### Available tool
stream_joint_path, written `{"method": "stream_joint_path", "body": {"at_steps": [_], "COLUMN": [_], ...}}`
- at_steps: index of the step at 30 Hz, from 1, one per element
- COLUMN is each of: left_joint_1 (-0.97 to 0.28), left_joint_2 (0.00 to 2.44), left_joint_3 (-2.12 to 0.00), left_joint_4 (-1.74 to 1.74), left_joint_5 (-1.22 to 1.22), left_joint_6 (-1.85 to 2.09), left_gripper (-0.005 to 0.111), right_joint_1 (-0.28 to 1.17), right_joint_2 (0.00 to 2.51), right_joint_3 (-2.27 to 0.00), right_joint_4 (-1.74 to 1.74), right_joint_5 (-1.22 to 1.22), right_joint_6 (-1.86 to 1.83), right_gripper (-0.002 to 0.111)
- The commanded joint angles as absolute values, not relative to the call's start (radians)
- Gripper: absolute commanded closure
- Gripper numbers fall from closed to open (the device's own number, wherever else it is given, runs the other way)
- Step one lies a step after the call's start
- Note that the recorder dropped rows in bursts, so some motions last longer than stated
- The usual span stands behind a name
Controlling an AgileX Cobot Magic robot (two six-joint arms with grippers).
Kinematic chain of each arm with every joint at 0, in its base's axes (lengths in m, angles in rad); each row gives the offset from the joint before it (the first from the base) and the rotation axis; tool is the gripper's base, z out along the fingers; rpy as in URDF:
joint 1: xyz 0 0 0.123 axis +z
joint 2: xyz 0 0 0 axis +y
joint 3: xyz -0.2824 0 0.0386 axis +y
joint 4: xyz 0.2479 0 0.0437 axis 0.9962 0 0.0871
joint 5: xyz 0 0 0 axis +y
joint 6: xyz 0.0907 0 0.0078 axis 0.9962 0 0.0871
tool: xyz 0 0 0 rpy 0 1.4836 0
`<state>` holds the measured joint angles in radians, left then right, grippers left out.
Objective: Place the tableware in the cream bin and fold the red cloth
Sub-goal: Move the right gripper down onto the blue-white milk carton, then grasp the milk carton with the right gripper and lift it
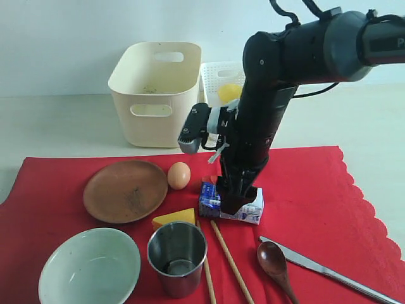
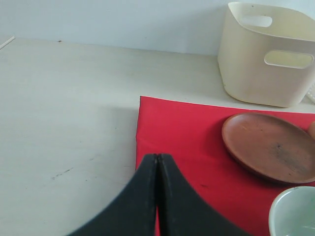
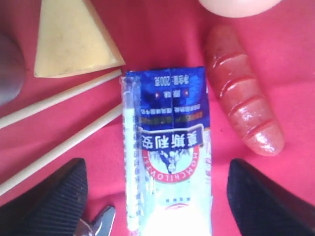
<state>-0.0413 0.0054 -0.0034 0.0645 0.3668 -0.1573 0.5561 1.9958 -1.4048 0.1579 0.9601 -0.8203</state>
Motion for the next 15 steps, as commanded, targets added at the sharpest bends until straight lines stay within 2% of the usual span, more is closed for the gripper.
{"method": "stream_joint_path", "body": {"at_steps": [1, 12, 15], "left_joint_1": [-0.04, -0.04, -0.04], "left_joint_2": [0.0, 0.0, 0.0], "left_joint_3": [0.0, 0.0, 0.0], "left_joint_4": [0.065, 0.065, 0.065], "left_joint_5": [0.356, 0.356, 0.356], "left_joint_6": [-0.157, -0.157, -0.157], "left_gripper": [0.107, 0.107, 0.107], "right_joint_1": [0.558, 0.558, 0.558], "right_joint_2": [2.041, 2.117, 2.124], "right_joint_3": [-1.402, -1.402, -1.402], "right_joint_4": [0.147, 0.131, 0.121], "right_joint_5": [0.937, 0.916, 0.916], "right_joint_6": [-0.817, -0.805, -0.774], "right_gripper": [0.033, 0.034, 0.045]}}
